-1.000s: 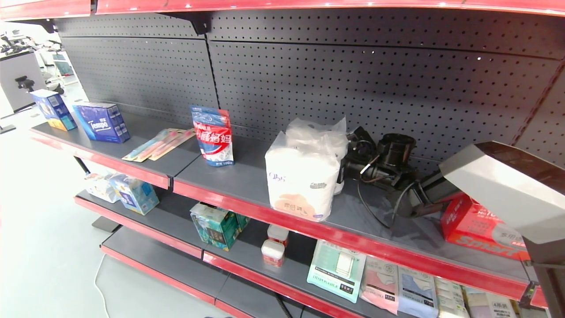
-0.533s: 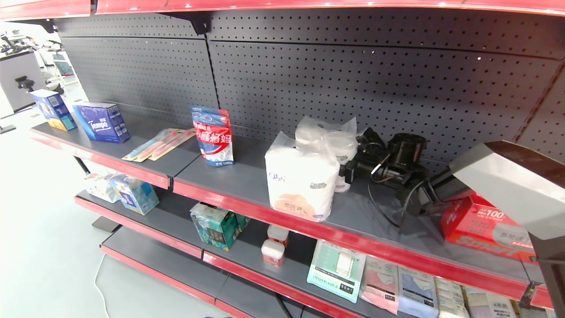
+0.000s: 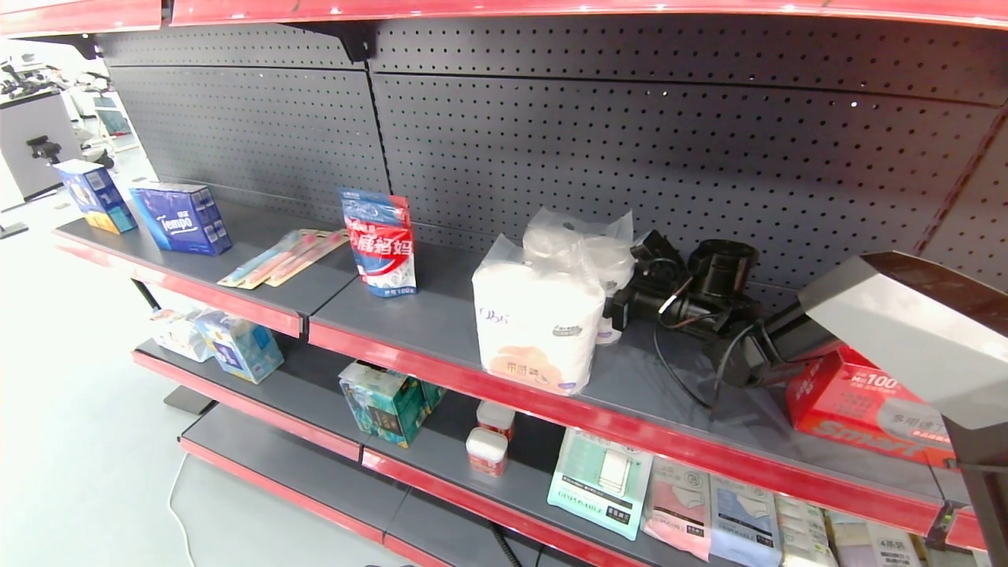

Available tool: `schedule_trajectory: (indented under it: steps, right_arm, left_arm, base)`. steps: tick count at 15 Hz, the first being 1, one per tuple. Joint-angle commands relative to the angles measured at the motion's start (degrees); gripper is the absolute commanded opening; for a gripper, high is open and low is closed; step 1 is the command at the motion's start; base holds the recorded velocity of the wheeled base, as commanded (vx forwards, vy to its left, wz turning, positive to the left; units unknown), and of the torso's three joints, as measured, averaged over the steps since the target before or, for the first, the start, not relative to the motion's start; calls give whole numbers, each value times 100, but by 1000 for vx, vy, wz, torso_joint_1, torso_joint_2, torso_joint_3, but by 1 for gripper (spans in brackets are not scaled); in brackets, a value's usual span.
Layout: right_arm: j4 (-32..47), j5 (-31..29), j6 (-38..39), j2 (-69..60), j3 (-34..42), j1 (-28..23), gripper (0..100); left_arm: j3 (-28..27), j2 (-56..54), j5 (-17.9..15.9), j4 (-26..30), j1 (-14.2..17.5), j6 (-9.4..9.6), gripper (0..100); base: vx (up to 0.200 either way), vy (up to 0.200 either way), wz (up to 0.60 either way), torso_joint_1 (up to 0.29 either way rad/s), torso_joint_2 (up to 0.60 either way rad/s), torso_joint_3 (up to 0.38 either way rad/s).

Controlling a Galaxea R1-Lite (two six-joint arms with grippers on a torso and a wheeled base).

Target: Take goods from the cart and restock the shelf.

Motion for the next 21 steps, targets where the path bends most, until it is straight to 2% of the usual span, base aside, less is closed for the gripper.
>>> schedule_trajectory:
  steps: [1,21]
  right_arm:
    - [-7,5,-5,-5,-15,33,0]
    - [2,-408,91,12,-32,68,0]
  left_arm:
    - [0,-2,4,0,2,0,100]
    - [0,-2,4,0,2,0,100]
  base:
    - [0,0,0,0,0,0]
    - [0,0,0,0,0,0]
